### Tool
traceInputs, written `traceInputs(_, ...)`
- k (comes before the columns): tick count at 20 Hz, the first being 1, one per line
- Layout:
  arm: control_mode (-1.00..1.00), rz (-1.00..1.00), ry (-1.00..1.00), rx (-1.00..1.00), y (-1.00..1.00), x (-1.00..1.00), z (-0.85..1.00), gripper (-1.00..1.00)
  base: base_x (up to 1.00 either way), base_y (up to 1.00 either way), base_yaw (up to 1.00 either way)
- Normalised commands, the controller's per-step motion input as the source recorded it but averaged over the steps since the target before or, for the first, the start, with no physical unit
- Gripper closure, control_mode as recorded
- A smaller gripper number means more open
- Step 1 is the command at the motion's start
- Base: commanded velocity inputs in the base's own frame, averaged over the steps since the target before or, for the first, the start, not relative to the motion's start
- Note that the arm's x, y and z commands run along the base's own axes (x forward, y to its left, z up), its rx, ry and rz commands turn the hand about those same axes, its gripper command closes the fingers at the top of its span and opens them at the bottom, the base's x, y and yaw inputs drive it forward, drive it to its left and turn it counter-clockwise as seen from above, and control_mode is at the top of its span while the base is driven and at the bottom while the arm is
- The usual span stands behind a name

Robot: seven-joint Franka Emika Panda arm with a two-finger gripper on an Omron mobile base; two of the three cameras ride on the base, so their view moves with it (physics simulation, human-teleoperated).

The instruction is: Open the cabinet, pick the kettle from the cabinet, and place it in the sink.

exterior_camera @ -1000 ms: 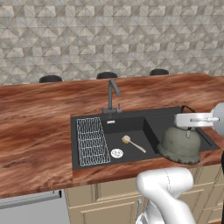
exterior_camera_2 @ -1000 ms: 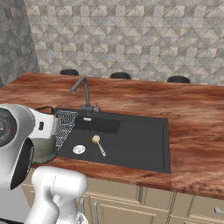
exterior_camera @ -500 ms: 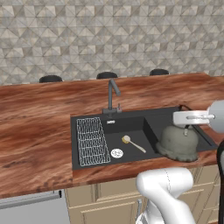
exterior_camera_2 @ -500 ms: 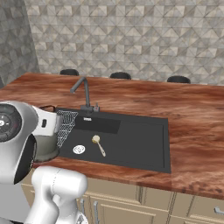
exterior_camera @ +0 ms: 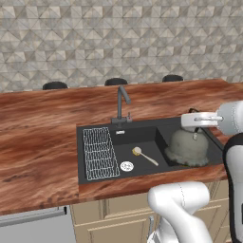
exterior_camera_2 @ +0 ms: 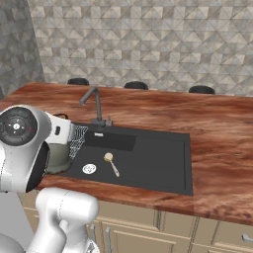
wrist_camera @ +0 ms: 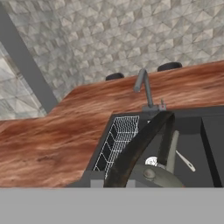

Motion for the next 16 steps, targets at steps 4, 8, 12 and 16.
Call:
traceInputs(4,-1.00,0.00,0.00,0.00,0.00,0.29,0.00,1.00,0.00,0.00,0.00)
traceInputs(8,-1.00,0.00,0.00,0.00,0.00,0.17,-0.08,1.00,0.00,0.00,0.00)
traceInputs(12,-1.00,0.00,0.00,0.00,0.00,0.09,-0.21,1.00,0.00,0.00,0.00)
traceInputs(16,-1.00,0.00,0.00,0.00,0.00,0.13,-0.23,1.00,0.00,0.00,0.00)
